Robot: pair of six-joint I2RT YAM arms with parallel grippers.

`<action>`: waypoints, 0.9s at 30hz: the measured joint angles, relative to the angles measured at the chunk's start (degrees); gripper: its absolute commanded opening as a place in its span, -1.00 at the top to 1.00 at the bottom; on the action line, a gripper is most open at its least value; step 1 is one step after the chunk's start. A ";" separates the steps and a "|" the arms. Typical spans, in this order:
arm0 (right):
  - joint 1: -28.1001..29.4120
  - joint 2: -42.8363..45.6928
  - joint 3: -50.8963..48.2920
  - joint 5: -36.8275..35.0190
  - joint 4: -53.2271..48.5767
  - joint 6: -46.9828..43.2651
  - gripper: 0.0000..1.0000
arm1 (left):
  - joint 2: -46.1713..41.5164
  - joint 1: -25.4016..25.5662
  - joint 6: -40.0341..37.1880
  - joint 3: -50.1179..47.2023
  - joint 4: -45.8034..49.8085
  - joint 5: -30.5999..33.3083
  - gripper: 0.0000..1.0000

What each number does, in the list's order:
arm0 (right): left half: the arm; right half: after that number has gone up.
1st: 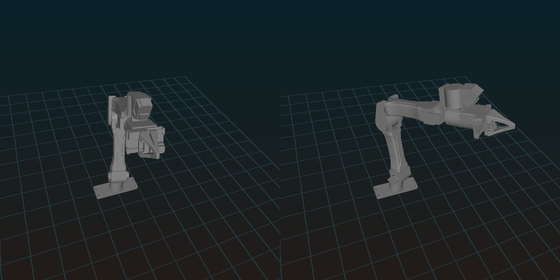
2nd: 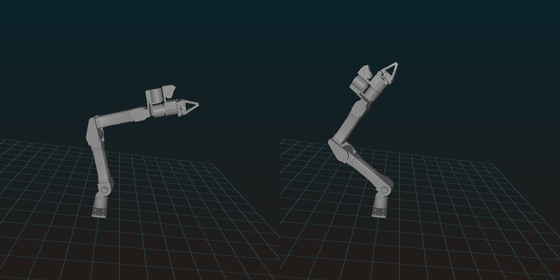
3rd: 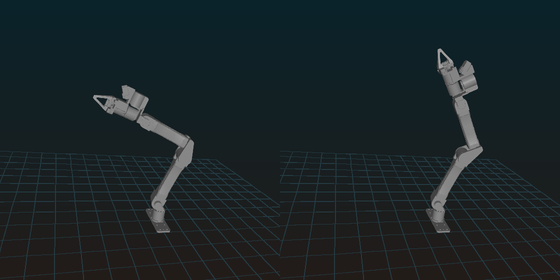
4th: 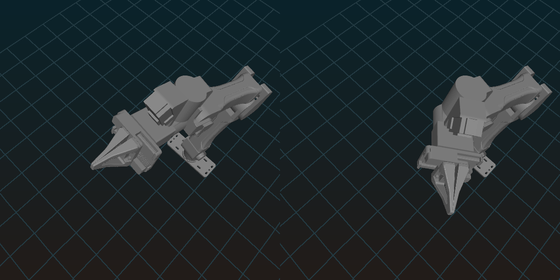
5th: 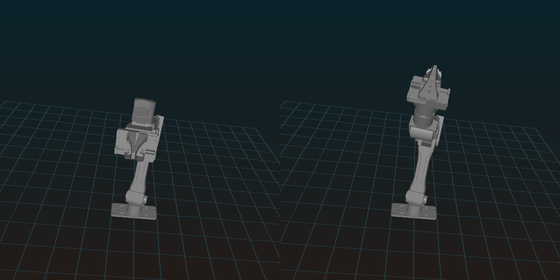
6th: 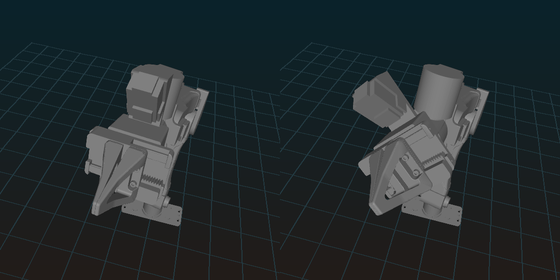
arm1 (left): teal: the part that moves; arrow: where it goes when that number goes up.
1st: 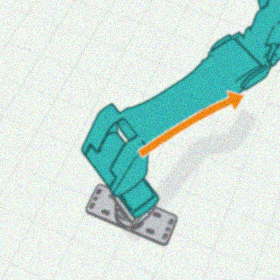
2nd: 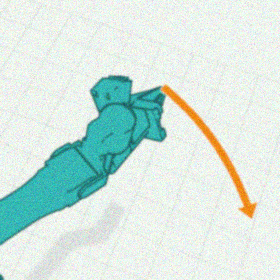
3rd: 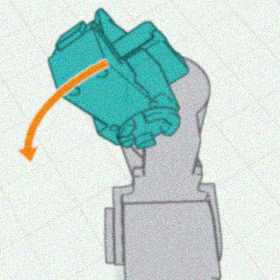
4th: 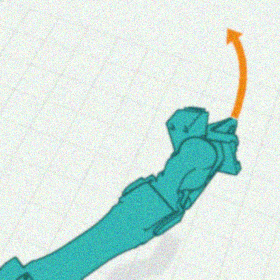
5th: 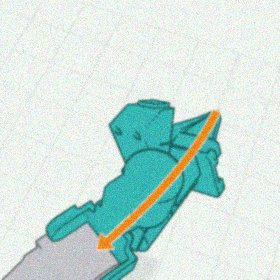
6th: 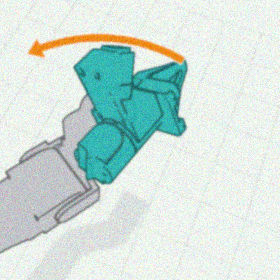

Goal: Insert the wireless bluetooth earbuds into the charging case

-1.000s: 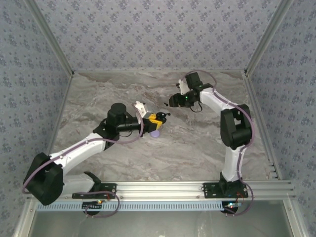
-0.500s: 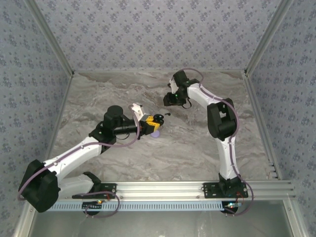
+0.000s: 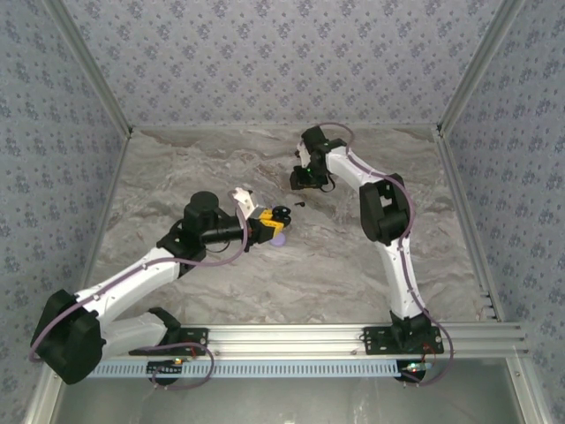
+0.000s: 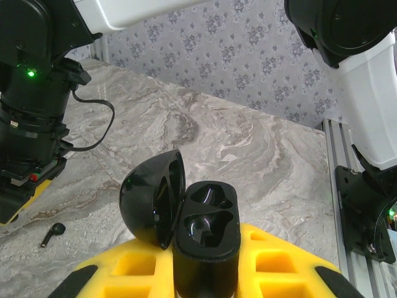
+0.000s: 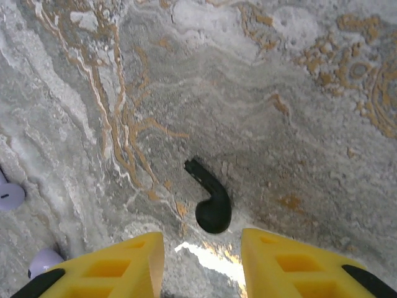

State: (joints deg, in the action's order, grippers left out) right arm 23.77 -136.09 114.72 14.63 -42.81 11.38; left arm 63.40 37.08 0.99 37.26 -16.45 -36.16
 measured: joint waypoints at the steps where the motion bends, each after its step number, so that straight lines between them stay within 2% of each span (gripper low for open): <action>1: 0.02 -0.50 0.55 -0.35 -0.17 0.00 0.24 | -0.02 0.00 0.00 -0.13 -0.02 0.02 0.69; 12: 0.33 -3.34 4.50 -2.75 -2.93 0.02 0.34 | -0.76 0.00 0.15 -1.01 -0.02 0.74 0.69; 18: 0.39 -4.68 6.73 -3.56 -4.17 0.39 0.50 | -1.16 0.00 0.17 -1.11 -0.02 1.11 0.69; 27: 0.42 -3.93 5.57 -4.46 -3.61 0.90 0.58 | -2.10 0.00 0.20 -1.88 0.02 1.55 0.69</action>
State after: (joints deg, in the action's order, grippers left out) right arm 24.18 -140.03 120.29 10.17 -46.41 12.27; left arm 61.30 37.08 1.19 35.38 -16.43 -34.61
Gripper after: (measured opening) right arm 0.212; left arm 0.200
